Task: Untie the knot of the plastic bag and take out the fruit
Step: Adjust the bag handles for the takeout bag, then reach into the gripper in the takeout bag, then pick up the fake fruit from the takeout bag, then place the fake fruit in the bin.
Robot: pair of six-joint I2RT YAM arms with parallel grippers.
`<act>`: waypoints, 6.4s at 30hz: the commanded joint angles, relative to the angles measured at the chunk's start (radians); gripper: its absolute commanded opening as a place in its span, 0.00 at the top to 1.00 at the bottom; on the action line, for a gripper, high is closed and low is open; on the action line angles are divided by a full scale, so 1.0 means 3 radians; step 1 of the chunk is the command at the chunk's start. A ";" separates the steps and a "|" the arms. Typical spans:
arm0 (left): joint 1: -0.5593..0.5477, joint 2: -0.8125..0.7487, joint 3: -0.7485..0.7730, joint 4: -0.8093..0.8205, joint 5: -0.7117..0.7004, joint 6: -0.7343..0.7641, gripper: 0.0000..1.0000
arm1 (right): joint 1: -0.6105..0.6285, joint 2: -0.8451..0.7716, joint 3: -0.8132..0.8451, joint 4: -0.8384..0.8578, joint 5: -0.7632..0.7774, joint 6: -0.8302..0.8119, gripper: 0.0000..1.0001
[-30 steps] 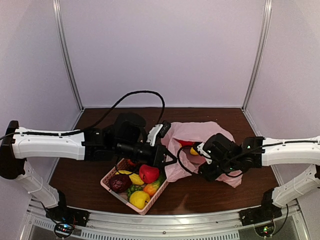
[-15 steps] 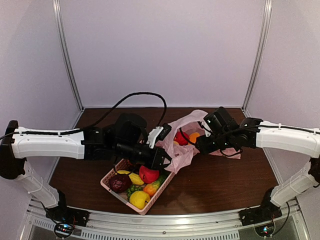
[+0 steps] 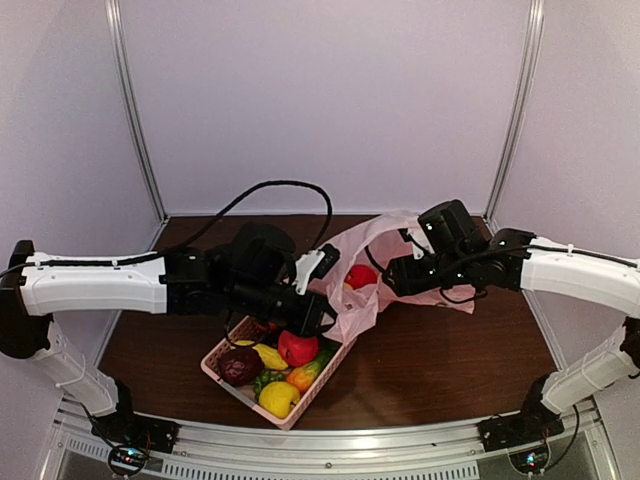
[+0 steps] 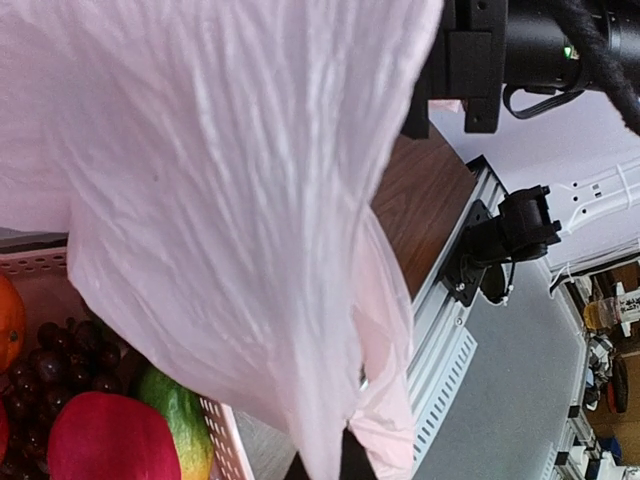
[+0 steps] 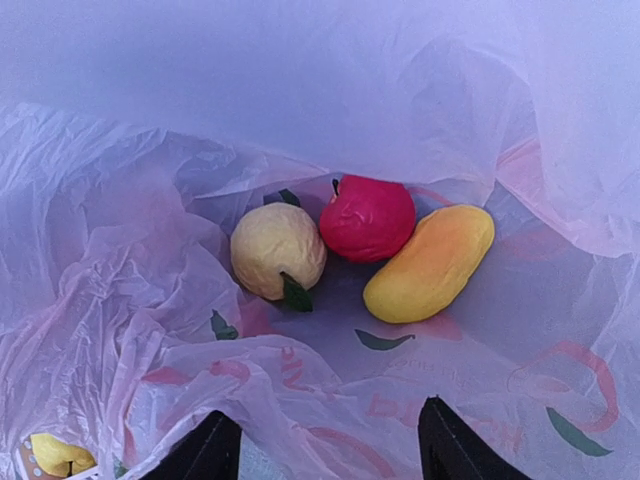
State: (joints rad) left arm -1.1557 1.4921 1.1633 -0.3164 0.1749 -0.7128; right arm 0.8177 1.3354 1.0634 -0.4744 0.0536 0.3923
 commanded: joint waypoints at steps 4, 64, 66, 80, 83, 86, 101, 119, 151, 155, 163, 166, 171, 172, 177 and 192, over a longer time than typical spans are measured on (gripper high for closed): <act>-0.0007 -0.0010 0.0152 -0.0039 -0.0028 0.0145 1.00 | -0.0113 0.0075 -0.0016 0.0319 -0.0168 0.0110 0.39; 0.0092 -0.0225 -0.0079 0.0186 0.0169 0.0235 1.00 | -0.0270 0.1752 -0.0080 0.0653 0.1237 0.0651 0.03; 0.0089 -0.0255 -0.0098 0.0190 0.0155 0.0236 1.00 | -0.0302 0.1780 -0.0103 0.0655 0.1212 0.0679 0.09; 0.0097 -0.0180 -0.0040 0.0213 0.0116 0.0171 1.00 | -0.0328 0.1454 -0.0230 0.0868 0.0857 0.0429 0.52; 0.0107 -0.0169 -0.0063 0.0225 0.0102 0.0128 1.00 | -0.0326 0.1256 -0.0329 0.0947 0.0741 0.0328 0.55; 0.0109 -0.0167 -0.0059 0.0194 0.0087 0.0119 1.00 | -0.0324 0.0986 -0.0486 0.1107 0.0534 0.0205 0.55; 0.0144 -0.0149 -0.0047 0.0196 0.0045 0.0101 1.00 | -0.0290 0.0059 -0.0952 0.1731 -0.1068 -0.0063 0.53; 0.0433 -0.0170 -0.0061 0.0339 0.0141 0.0039 1.00 | 0.0541 -0.0636 -0.0902 0.0662 -0.0951 -0.0242 0.53; 0.1944 -0.1106 -0.0029 -0.0908 0.0353 0.1100 0.03 | 0.1679 -0.0454 0.0350 0.0280 -0.0229 0.0153 0.51; 0.2690 -0.1061 -0.0165 -0.0887 0.0648 0.1323 0.03 | 0.1943 0.0013 0.0584 0.0316 -0.0034 0.0379 0.49; 0.3320 -0.1137 -0.0427 -0.0633 0.0410 0.1524 0.02 | 0.2225 0.1157 0.1358 0.0273 0.0032 0.0740 0.48; 0.3318 -0.1288 -0.0539 -0.0466 0.0320 0.1576 0.03 | 0.2228 0.1464 0.1553 0.0243 0.0011 0.0925 0.48; 0.3320 -0.1462 -0.0793 -0.0274 -0.0037 0.1675 0.03 | 0.2120 0.1772 0.1791 -0.0138 0.0214 0.1094 0.48; 0.3320 -0.1494 -0.0832 -0.0255 -0.0130 0.1670 0.03 | 0.2073 0.1785 0.1774 -0.0189 0.0234 0.1139 0.49; 0.3320 -0.1750 -0.0988 -0.0059 -0.0220 0.1633 0.04 | 0.1894 0.1704 0.1663 -0.0275 0.0380 0.1208 0.49; 0.3318 -0.1764 -0.0980 -0.0191 -0.0469 0.1648 0.04 | 0.1232 0.1419 0.1408 -0.0624 0.0579 0.0973 0.48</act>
State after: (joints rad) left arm -0.1627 0.9688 0.8734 -0.3950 0.0612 -0.2333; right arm 1.2278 1.7847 1.5158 -0.6193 0.1997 0.7059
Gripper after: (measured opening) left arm 0.964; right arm 0.522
